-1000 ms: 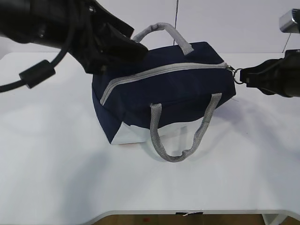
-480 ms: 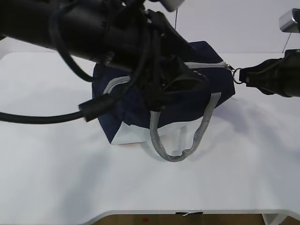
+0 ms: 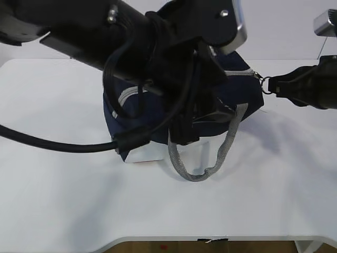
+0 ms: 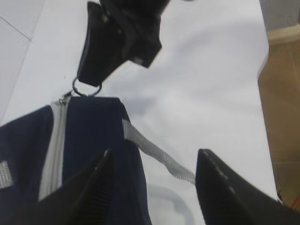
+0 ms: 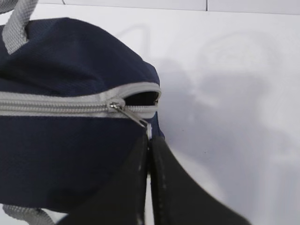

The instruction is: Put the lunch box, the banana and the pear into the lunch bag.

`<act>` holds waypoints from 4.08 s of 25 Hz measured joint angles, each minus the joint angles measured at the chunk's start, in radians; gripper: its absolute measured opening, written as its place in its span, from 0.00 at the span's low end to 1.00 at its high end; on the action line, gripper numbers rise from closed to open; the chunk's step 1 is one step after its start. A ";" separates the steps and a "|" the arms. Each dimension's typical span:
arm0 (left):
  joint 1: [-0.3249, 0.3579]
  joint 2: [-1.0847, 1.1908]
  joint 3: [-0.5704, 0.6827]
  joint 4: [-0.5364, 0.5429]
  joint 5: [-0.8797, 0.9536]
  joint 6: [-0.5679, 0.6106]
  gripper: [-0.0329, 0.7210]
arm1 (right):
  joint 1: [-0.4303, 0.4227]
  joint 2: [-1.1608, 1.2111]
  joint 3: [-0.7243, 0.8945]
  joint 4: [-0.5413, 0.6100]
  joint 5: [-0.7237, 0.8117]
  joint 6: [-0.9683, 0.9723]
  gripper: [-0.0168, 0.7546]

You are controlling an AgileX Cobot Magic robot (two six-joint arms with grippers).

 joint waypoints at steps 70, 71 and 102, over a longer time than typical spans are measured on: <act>-0.200 0.234 -0.198 1.035 0.110 -1.107 0.66 | 0.000 0.000 0.000 0.000 0.009 0.085 0.03; -0.200 0.243 -0.198 1.035 0.107 -1.107 0.66 | 0.000 0.000 0.000 0.000 0.009 0.087 0.03; -0.096 0.300 -0.198 1.170 0.049 -1.107 0.46 | 0.000 0.000 0.000 0.000 0.048 0.117 0.03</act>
